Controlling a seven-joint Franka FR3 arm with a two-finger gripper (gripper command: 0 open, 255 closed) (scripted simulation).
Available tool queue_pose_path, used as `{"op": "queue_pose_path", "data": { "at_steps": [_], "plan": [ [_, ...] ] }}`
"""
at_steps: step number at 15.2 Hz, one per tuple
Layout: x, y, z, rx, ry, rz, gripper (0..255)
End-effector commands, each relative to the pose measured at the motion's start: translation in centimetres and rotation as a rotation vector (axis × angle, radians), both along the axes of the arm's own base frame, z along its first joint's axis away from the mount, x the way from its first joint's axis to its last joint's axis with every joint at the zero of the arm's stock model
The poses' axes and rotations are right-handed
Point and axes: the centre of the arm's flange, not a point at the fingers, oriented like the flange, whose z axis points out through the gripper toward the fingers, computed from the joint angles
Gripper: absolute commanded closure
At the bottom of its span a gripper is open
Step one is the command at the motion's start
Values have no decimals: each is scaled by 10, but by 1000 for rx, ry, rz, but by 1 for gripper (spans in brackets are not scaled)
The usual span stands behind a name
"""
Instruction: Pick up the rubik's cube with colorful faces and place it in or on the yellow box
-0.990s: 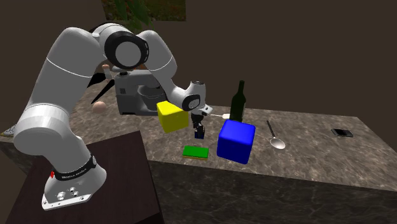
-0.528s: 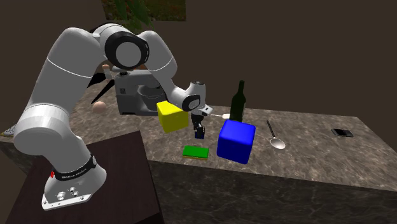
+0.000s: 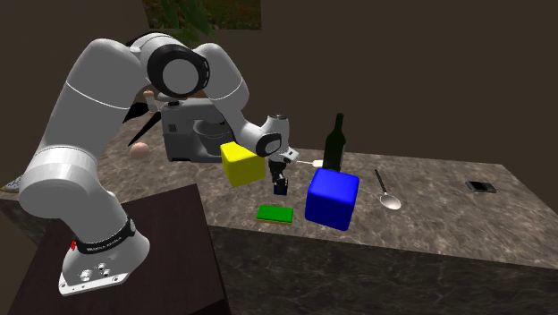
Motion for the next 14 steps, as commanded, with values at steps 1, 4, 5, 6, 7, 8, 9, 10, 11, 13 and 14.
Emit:
{"op": "queue_pose_path", "data": {
  "at_steps": [1, 4, 5, 6, 7, 8, 9, 10, 11, 13, 14],
  "plan": [
    [0, 0, 0, 0, 0, 0, 255],
    [0, 0, 16, 0, 0, 0, 255],
    [0, 0, 21, 0, 0, 0, 255],
    [0, 0, 27, 0, 0, 0, 255],
    [0, 0, 32, 0, 0, 0, 255],
    [0, 0, 37, 0, 0, 0, 255],
    [0, 0, 42, 0, 0, 0, 255],
    [0, 0, 48, 0, 0, 0, 255],
    [0, 0, 53, 0, 0, 0, 255],
    [0, 0, 63, 0, 0, 0, 255],
    [0, 0, 69, 0, 0, 0, 255]
  ]
}}
